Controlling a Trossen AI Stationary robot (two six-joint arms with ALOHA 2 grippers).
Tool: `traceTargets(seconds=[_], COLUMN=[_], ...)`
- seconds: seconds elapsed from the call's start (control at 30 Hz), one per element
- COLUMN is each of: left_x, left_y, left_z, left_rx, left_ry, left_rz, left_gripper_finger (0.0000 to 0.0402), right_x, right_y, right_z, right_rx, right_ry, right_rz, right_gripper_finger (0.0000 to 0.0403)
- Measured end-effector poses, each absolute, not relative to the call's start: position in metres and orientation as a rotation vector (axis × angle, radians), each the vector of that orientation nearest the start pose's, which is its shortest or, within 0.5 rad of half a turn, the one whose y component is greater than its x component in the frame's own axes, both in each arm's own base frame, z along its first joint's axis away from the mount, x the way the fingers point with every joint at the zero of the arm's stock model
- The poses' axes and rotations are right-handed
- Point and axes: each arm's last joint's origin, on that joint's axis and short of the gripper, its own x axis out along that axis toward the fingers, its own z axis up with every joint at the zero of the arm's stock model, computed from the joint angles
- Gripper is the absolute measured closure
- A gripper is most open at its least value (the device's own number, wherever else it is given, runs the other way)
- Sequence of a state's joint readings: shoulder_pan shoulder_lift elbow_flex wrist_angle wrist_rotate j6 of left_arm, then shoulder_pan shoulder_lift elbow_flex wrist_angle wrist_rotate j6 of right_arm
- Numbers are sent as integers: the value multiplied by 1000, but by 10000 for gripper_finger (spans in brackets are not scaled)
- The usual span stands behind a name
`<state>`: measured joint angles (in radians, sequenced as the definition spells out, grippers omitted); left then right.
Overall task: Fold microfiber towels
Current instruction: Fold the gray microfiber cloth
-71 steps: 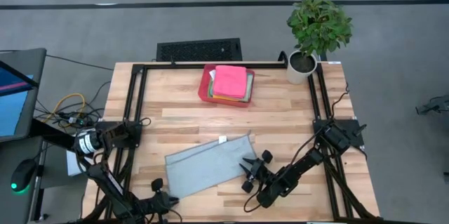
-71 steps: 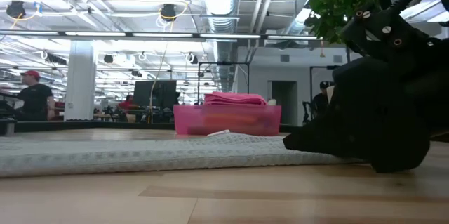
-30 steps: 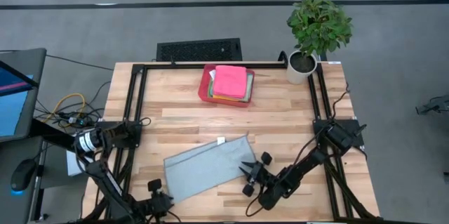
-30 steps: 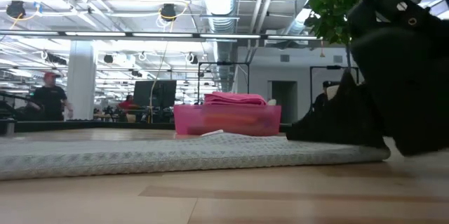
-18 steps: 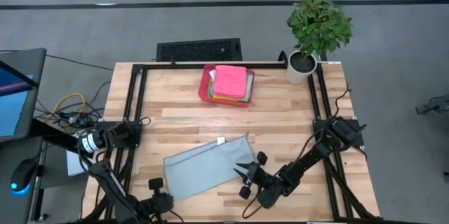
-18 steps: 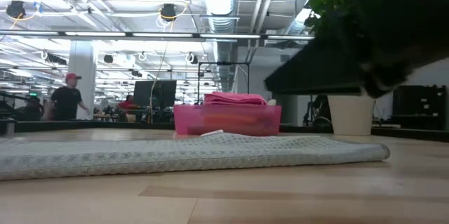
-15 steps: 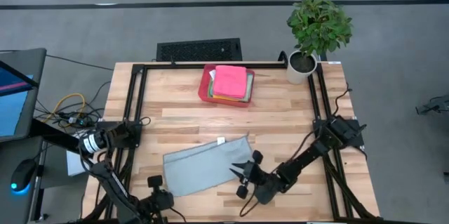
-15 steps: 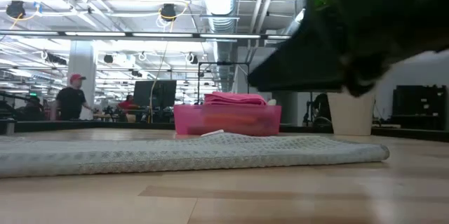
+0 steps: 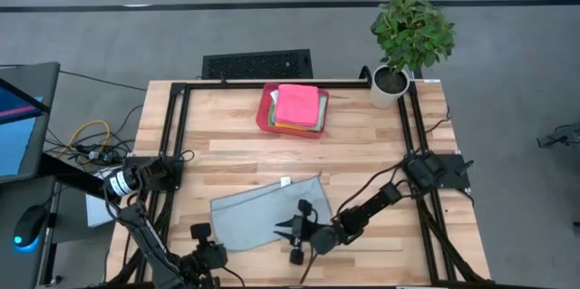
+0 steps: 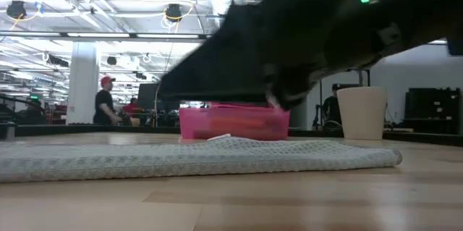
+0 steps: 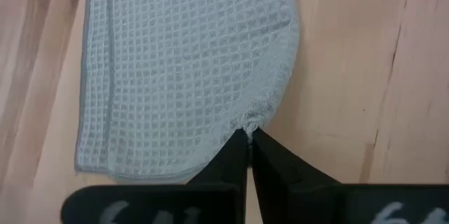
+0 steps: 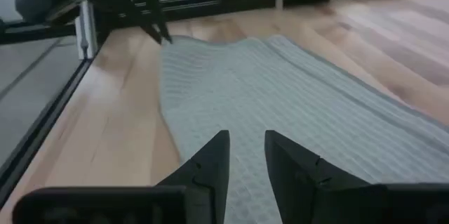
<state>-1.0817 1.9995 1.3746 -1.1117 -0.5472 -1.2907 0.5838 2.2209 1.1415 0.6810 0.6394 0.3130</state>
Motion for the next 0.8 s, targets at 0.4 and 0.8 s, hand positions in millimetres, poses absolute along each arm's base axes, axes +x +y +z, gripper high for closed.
traceTargets(seconds=[0.4, 0.8], left_x=[190, 223], left_y=[-295, -284], left_z=[166, 194], left_rx=[190, 361], left_ry=[1115, 1068], left_rz=[383, 354], left_gripper_finger=[401, 401], right_x=[392, 387], right_y=[224, 230], right_z=[81, 54], right_rx=[52, 88], right_ry=[415, 451], right_rz=[-81, -97], right_gripper_finger=[285, 285])
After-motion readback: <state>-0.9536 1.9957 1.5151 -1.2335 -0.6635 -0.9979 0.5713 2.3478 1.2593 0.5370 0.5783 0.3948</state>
